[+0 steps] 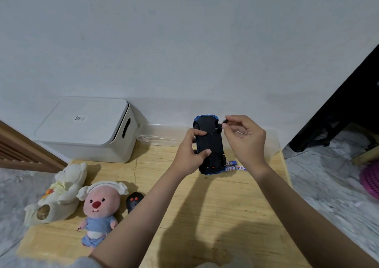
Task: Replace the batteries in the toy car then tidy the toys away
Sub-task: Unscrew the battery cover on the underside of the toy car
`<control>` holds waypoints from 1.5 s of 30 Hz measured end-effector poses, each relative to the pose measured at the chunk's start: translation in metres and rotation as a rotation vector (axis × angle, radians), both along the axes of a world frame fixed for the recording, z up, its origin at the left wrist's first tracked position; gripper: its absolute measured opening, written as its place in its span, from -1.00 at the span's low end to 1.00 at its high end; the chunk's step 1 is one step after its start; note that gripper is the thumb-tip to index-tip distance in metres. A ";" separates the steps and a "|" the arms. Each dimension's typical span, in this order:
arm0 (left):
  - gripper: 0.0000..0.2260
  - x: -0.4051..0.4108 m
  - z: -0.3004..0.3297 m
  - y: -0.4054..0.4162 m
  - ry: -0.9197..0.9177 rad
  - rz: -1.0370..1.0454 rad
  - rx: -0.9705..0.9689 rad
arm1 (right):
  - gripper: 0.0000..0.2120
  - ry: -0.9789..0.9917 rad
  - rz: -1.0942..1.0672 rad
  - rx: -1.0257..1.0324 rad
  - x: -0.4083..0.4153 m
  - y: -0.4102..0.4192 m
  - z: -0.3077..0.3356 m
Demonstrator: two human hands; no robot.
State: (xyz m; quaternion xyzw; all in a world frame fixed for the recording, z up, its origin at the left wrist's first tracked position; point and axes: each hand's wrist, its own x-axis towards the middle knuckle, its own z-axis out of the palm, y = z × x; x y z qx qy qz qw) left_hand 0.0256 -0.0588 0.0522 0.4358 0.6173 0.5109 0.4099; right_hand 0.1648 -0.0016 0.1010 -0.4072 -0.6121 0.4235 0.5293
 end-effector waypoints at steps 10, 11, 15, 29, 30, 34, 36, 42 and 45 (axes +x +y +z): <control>-0.62 0.000 0.000 0.001 0.031 0.010 0.005 | -0.81 0.020 -0.026 -0.005 -0.003 0.001 -0.002; -0.62 0.000 -0.001 0.000 0.030 0.011 0.002 | -0.82 0.020 -0.017 -0.012 -0.003 0.001 -0.002; -0.62 0.001 -0.002 0.000 0.016 0.012 -0.014 | -0.88 0.025 0.005 -0.017 -0.005 0.000 -0.005; -0.63 -0.002 -0.002 0.004 0.025 0.040 -0.023 | -0.82 0.035 -0.039 0.020 -0.005 -0.001 -0.008; -0.63 -0.002 -0.001 0.005 0.025 0.040 -0.023 | -0.82 0.061 -0.035 -0.011 -0.005 -0.001 -0.007; -0.62 -0.002 -0.002 0.005 0.036 0.034 -0.017 | -0.88 0.065 -0.016 0.000 -0.005 -0.001 -0.006; -0.62 -0.003 -0.002 0.005 0.039 0.031 -0.022 | -0.86 0.054 0.001 0.013 -0.005 0.000 -0.006; -0.62 -0.002 -0.003 0.004 0.020 0.027 -0.022 | -0.84 -0.001 -0.020 0.061 -0.008 0.004 -0.007; -0.63 -0.001 -0.002 0.005 0.033 0.026 -0.019 | -0.86 -0.006 -0.052 0.065 -0.010 0.003 -0.007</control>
